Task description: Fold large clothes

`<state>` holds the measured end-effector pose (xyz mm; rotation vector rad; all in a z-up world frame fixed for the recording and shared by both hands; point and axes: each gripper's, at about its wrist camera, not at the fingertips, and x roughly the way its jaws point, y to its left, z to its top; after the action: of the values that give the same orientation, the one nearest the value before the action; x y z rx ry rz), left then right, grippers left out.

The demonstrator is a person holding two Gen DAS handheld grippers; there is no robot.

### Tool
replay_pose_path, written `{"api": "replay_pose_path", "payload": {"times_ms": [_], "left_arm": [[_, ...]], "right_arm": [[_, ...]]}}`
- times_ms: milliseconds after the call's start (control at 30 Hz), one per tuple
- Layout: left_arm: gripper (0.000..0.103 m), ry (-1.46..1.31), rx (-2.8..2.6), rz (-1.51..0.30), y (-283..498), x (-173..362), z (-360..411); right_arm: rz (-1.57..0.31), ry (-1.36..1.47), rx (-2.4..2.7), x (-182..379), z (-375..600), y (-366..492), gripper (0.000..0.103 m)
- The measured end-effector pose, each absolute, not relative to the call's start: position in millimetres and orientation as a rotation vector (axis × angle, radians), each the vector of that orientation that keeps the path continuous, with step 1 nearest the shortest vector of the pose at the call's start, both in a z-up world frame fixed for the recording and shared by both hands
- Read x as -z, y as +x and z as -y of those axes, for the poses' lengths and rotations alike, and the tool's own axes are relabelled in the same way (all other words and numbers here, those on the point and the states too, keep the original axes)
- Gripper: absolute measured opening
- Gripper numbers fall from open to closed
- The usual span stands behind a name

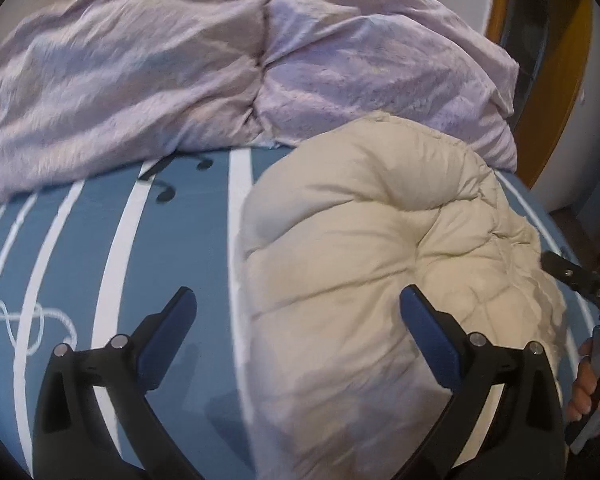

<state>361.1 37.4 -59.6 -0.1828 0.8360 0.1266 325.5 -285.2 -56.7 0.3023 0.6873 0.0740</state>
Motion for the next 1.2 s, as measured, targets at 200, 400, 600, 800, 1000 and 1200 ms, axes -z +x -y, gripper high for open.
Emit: {"api": "replay_pose_path", "payload": {"times_ms": [200, 400, 600, 800, 1000, 1200], "left_arm": [[0.101, -0.271, -0.099, -0.894, 350, 73, -56], [0.101, -0.323, -0.065, -0.930, 353, 86, -55], [0.101, -0.352, -0.045, -0.945, 359, 93, -56], [0.101, -0.458, 0.011, -0.956, 364, 103, -65], [0.101, -0.585, 0.073, -0.970, 369, 115, -71], [0.072, -0.660, 0.156, -0.953, 371, 117, -66]], "right_arm": [[-0.809, 0.456, -0.151, 71, 309, 326, 0.095], [-0.889, 0.557, -0.216, 92, 318, 336, 0.096], [-0.905, 0.636, -0.286, 104, 323, 341, 0.097], [-0.895, 0.710, -0.392, 114, 323, 347, 0.097], [-0.887, 0.702, -0.463, 115, 310, 353, 0.093], [-0.875, 0.752, -0.503, 121, 308, 355, 0.063]]}}
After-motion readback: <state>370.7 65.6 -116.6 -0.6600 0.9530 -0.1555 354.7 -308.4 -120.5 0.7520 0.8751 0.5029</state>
